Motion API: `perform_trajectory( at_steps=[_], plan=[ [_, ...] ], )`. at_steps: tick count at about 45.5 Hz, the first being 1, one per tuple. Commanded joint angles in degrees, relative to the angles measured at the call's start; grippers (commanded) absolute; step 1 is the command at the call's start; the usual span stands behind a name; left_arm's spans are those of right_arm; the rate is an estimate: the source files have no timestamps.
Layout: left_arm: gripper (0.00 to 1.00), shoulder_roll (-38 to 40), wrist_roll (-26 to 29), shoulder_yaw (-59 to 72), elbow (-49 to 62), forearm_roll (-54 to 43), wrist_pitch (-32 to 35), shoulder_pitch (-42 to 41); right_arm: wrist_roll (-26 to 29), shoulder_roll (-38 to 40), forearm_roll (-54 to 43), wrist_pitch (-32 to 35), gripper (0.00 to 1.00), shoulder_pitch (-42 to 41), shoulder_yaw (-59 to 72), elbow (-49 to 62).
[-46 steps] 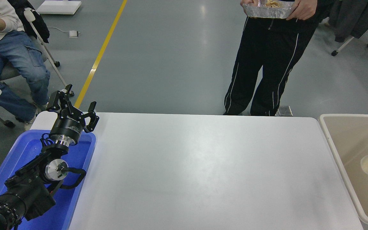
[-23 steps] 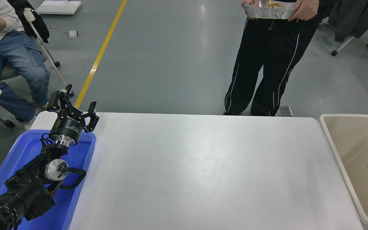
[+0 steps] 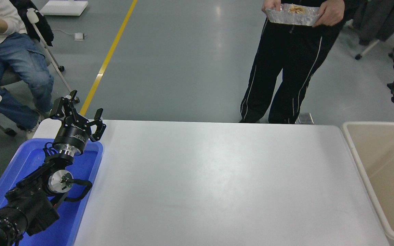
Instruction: Dispose of the paper cup in the dustbin
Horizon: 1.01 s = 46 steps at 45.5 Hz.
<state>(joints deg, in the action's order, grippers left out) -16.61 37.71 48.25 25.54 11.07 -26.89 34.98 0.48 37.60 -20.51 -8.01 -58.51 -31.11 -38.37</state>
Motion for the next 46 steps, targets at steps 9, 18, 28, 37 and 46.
perform_trajectory(
  at_steps=[9, 18, 28, 37, 46],
  plan=[
    [1.0, 0.0, 0.0, 0.0, -0.1, 0.0, 0.0, 0.0, -2.3, -1.3, -1.0, 0.6, 0.99, 17.6, -28.4, -21.3],
    [1.0, 0.0, 0.0, 0.0, -0.1, 0.0, 0.0, 0.0, -11.0, -7.0, -3.1, 3.6, 0.99, 26.9, -37.3, -21.5],
    [1.0, 0.0, 0.0, 0.0, 0.0, 0.0, 0.0, 0.0, -21.5, -12.7, -6.7, 6.9, 0.99, 35.7, -38.1, -21.2],
    [1.0, 0.0, 0.0, 0.0, -0.1, 0.0, 0.0, 0.0, -24.6, -17.1, -7.0, 6.9, 0.99, 38.7, -37.4, -19.4],
    [1.0, 0.0, 0.0, 0.0, 0.0, 0.0, 0.0, 0.0, -25.0, -19.2, -7.1, 6.9, 0.99, 38.4, -37.3, -15.2]
  ],
)
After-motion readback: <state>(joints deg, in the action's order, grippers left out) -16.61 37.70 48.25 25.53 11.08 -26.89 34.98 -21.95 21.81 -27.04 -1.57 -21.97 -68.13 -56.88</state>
